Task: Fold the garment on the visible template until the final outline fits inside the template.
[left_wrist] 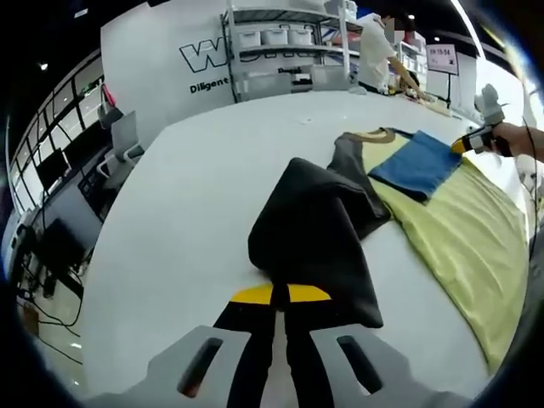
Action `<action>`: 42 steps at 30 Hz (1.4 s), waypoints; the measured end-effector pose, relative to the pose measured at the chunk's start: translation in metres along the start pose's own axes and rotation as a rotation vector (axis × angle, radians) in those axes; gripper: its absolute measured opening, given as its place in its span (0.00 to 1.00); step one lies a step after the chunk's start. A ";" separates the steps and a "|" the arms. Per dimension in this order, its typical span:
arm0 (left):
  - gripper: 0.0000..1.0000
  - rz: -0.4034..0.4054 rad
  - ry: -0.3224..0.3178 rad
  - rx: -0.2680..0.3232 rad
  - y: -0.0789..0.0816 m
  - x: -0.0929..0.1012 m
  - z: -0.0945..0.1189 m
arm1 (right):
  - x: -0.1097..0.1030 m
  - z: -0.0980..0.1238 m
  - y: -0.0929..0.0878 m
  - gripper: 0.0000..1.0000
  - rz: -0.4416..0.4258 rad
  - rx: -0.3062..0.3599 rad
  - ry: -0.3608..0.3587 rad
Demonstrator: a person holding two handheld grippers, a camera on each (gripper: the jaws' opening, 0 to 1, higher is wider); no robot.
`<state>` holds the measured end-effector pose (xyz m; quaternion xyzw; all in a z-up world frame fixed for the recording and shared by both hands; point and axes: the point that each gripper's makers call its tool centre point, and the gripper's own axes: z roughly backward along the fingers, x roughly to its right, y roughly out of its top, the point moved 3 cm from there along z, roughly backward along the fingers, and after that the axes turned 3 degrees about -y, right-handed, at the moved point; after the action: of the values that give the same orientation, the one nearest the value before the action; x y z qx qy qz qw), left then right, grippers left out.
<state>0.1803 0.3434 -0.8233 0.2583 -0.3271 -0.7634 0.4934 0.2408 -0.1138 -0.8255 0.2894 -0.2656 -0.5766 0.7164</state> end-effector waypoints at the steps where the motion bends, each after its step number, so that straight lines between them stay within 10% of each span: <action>1: 0.00 0.002 0.003 0.000 0.000 0.000 0.000 | 0.000 -0.001 -0.001 0.05 0.007 -0.004 -0.005; 21: 0.00 -0.010 0.061 -0.007 -0.004 -0.007 0.004 | 0.021 0.003 0.005 0.00 0.148 -0.011 -0.098; 31: 0.00 -0.015 0.119 -0.023 -0.010 -0.020 0.012 | 0.002 0.007 -0.005 0.00 -0.013 -0.057 -0.016; 34: 0.00 -0.014 0.122 -0.024 -0.010 -0.020 0.014 | 0.013 0.009 0.001 0.23 0.094 -0.032 -0.105; 42: 0.00 -0.053 0.150 -0.018 -0.006 -0.021 0.016 | -0.032 0.016 0.021 0.26 0.127 0.091 0.045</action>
<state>0.1729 0.3686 -0.8162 0.3191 -0.2755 -0.7575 0.4984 0.2374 -0.0806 -0.8008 0.3172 -0.2929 -0.5108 0.7434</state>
